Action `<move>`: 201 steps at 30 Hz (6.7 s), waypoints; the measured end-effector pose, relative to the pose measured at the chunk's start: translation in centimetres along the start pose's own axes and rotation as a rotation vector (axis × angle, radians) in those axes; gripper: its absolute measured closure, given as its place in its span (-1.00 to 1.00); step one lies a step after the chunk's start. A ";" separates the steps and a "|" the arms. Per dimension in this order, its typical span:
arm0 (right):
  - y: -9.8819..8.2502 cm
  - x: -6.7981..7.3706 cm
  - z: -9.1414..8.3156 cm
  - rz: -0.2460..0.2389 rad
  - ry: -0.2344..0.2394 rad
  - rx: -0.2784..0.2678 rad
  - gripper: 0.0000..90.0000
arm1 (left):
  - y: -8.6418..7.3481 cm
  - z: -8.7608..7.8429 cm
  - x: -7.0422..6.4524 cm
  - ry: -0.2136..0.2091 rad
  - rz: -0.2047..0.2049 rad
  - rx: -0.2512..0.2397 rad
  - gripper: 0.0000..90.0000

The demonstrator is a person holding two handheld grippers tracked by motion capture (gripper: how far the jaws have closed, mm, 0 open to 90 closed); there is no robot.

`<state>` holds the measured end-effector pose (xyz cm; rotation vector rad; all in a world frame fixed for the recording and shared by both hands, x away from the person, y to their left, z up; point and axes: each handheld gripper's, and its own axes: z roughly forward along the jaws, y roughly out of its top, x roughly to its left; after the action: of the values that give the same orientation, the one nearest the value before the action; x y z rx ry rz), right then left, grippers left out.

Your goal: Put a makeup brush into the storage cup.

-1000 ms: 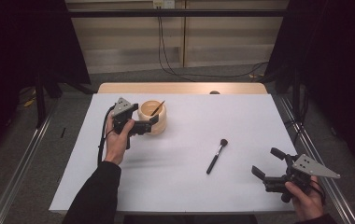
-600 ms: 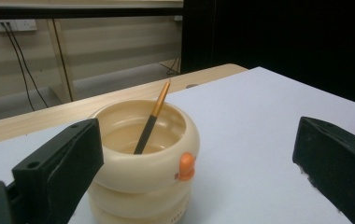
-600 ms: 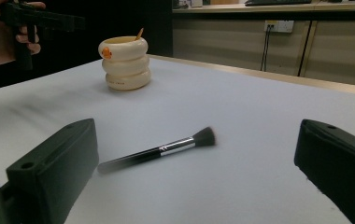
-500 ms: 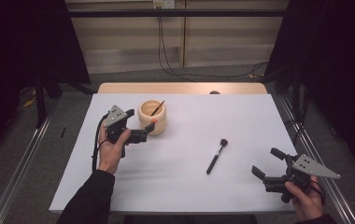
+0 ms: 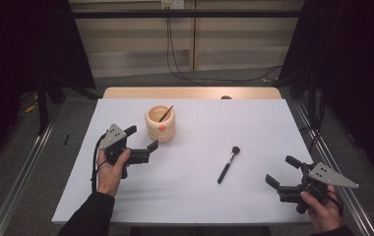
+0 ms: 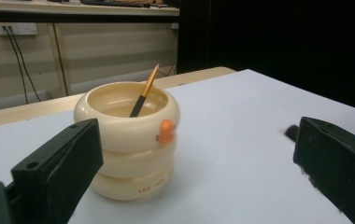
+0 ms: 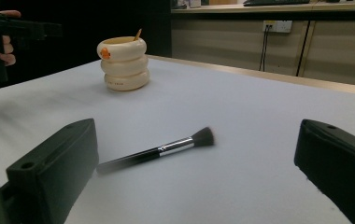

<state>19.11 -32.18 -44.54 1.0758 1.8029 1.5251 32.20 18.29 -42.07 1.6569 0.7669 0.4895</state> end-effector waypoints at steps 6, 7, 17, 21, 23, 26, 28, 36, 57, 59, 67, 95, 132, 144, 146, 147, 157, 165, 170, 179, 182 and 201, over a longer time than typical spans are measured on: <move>0.0 0.0 0.0 0.002 0.002 0.001 -1.00 | 0.1 -1.3 -1.2 -0.025 0.009 -0.010 -0.97; 0.0 -0.1 0.0 -0.001 0.000 -0.002 -1.00 | 0.0 -1.5 -1.4 -0.027 0.004 -0.008 -0.97; 0.0 -0.1 0.2 -0.005 -0.008 -0.001 -1.00 | -1.1 -3.3 -2.2 -0.007 0.014 0.005 -0.97; 0.0 -0.1 0.2 -0.001 -0.011 -0.001 -1.00 | -1.5 -3.8 -2.3 0.010 -0.044 -0.015 -0.96; 0.0 -0.1 0.2 0.001 -0.011 -0.003 -1.00 | -1.5 -4.2 -2.5 0.037 -0.024 -0.015 -0.97; 0.0 -0.3 0.4 -0.005 -0.010 0.003 -1.00 | -1.6 -4.6 -3.0 0.040 -0.014 -0.022 -0.97; 0.0 -0.2 0.5 -0.006 -0.006 0.002 -1.00 | -1.7 -5.0 -3.4 0.033 0.008 -0.020 -0.97; 0.0 -0.2 0.3 0.003 -0.007 0.004 -1.00 | -2.3 -6.5 -4.1 0.054 0.004 -0.047 -0.98; 0.1 -0.2 0.6 -0.013 -0.016 0.009 -1.00 | -2.9 -6.8 -4.0 0.043 0.007 -0.021 -0.97; 0.1 -0.3 0.6 -0.023 -0.017 0.007 -1.00 | -2.9 -6.8 -3.8 0.050 0.007 -0.021 -0.98; 0.3 -0.2 0.7 -0.023 -0.006 -0.015 -1.00 | -3.2 -6.6 -3.7 0.051 -0.012 -0.012 -0.98; 5.1 -0.6 6.8 -0.044 -0.078 -0.072 -0.98 | -3.1 -6.7 -3.5 0.055 0.022 -0.005 -0.98; 7.3 -0.3 11.8 0.038 0.014 0.303 -0.86 | -3.2 -6.6 -3.1 0.052 0.041 -0.001 -0.98; 7.1 -0.3 14.3 0.047 0.068 0.576 -0.76 | -3.2 -6.5 -3.0 0.045 0.047 0.000 -0.98; 7.2 -0.3 14.7 0.045 0.074 0.610 -0.77 | -3.2 -6.6 -3.0 0.049 0.047 -0.001 -0.98; 7.1 -0.3 14.9 0.047 0.081 0.616 -0.77 | -3.2 -6.6 -2.9 0.047 0.046 -0.002 -0.98; 6.6 -0.3 16.3 0.079 0.055 0.791 -0.78 | -3.3 -6.7 -2.6 0.076 0.032 -0.004 -0.98; 6.1 -0.3 17.3 0.122 0.030 0.916 -0.73 | -3.3 -6.6 -2.7 0.070 0.036 0.000 -0.97; 5.8 -0.4 18.3 0.125 0.027 0.984 -0.71 | -3.3 -6.4 -2.8 0.058 0.040 0.002 -0.97; 5.6 0.2 19.4 0.090 0.025 1.104 -0.67 | -3.4 -6.4 -2.8 0.055 0.043 0.006 -0.97; 5.8 0.4 19.6 0.098 0.022 1.103 -0.64 | -3.4 -6.4 -2.7 0.053 0.041 0.004 -0.97; 4.9 0.9 20.8 0.138 -0.067 1.165 0.10 | -3.4 -6.5 -2.6 0.062 0.032 0.004 -0.98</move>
<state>36.65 -19.99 -44.13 1.7138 2.6353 0.3432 25.15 21.28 -43.67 1.6662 0.7878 0.5647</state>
